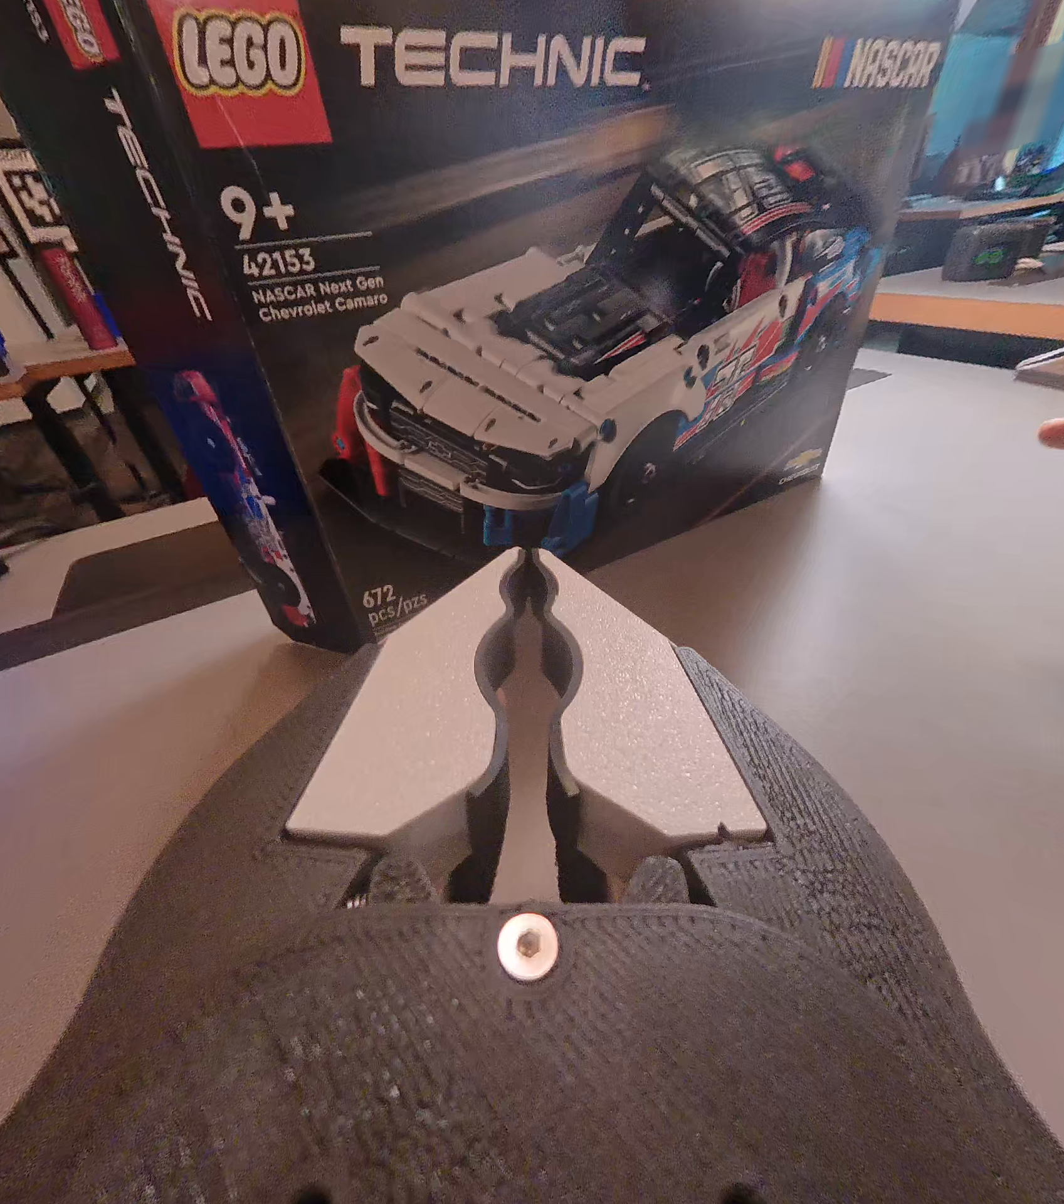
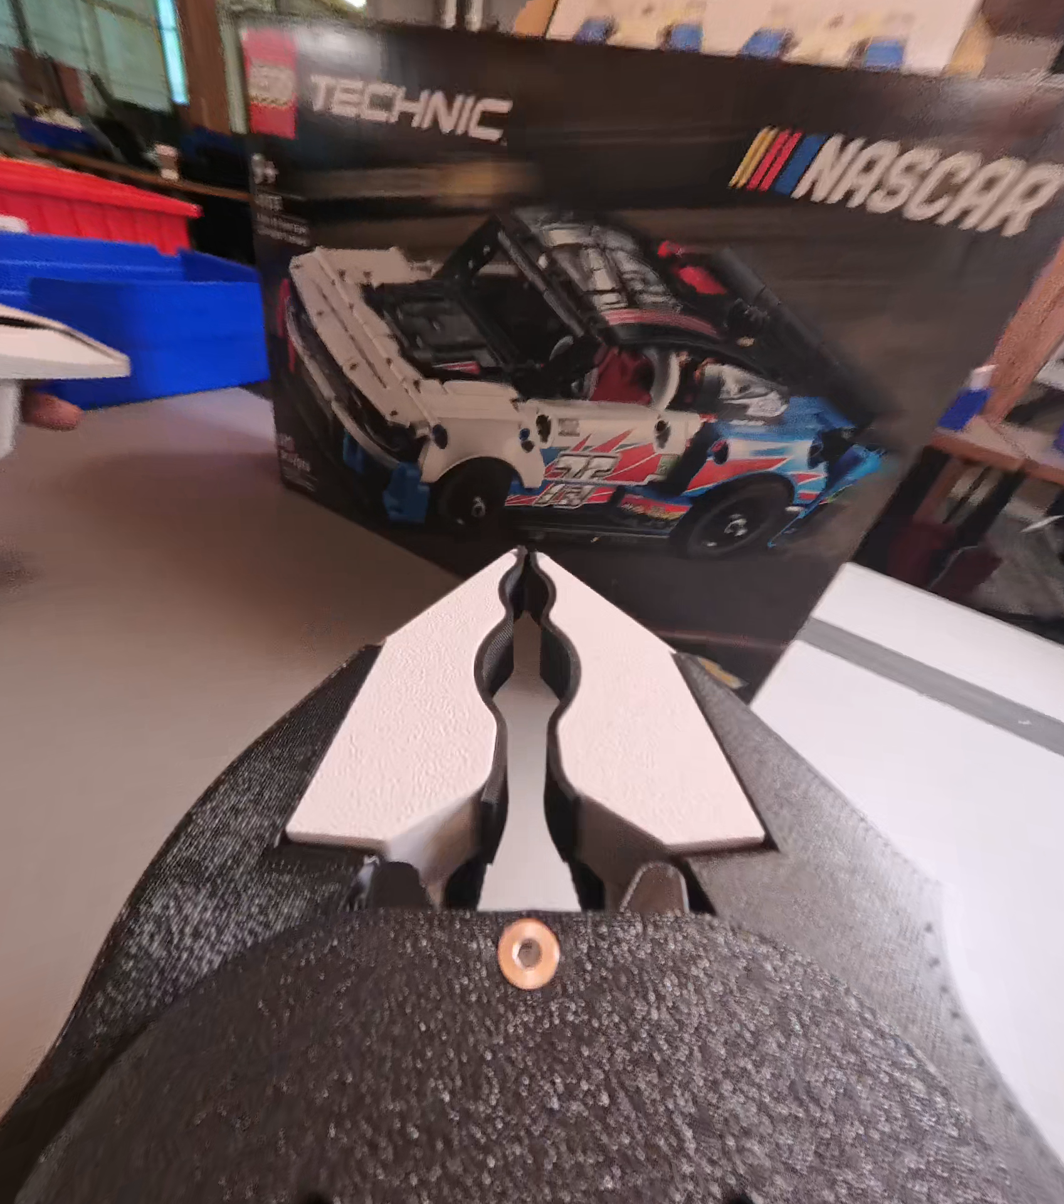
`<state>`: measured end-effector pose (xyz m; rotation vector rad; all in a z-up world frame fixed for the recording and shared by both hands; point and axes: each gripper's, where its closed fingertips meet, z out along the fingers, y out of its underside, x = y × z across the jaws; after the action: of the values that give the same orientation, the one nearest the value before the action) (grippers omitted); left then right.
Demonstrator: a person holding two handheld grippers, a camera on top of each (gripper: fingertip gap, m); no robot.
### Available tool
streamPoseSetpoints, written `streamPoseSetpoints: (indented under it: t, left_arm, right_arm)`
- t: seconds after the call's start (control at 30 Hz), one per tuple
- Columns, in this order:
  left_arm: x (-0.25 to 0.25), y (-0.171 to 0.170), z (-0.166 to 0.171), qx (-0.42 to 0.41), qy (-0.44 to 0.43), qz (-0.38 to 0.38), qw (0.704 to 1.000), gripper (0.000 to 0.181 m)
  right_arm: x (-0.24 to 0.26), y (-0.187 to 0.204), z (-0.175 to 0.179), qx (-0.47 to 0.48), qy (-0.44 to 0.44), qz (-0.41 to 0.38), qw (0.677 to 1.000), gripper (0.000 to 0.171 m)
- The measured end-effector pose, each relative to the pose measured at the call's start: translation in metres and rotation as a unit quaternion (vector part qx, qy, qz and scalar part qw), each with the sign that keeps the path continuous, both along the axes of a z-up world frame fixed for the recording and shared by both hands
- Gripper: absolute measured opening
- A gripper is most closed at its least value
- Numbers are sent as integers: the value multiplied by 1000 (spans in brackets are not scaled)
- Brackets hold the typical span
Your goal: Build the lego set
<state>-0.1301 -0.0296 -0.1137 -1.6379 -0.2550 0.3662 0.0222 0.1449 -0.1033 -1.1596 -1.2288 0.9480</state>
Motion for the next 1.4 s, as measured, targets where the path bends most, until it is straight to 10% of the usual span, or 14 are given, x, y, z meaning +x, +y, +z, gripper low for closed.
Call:
streamPoseSetpoints:
  t: [0.13, 0.2, 0.33, 0.97, 1.4]
  left_arm:
    - [-3, 2, -1, -10, 20, 25, 999, 4]
    - [-2, 5, -5, -24, 17, 20, 999, 59]
    - [-1, 8, -8, -19, -13, -3, 1000, 77]
    - [-6, 9, -16, -35, -18, -24, 999, 38]
    - [-17, 8, -24, -52, -27, 1, 998, 69]
  right_arm:
    - [2, 11, 5, 8, 20, -37, 999, 27]
    - [-1, 14, -1, -19, 3, -36, 999, 70]
    - [0, 24, -6, -36, -1, -49, 998, 91]
    - [-8, 6, -11, -23, -15, -5, 1000, 86]
    - [-11, -2, -15, -35, -21, 18, 999, 87]
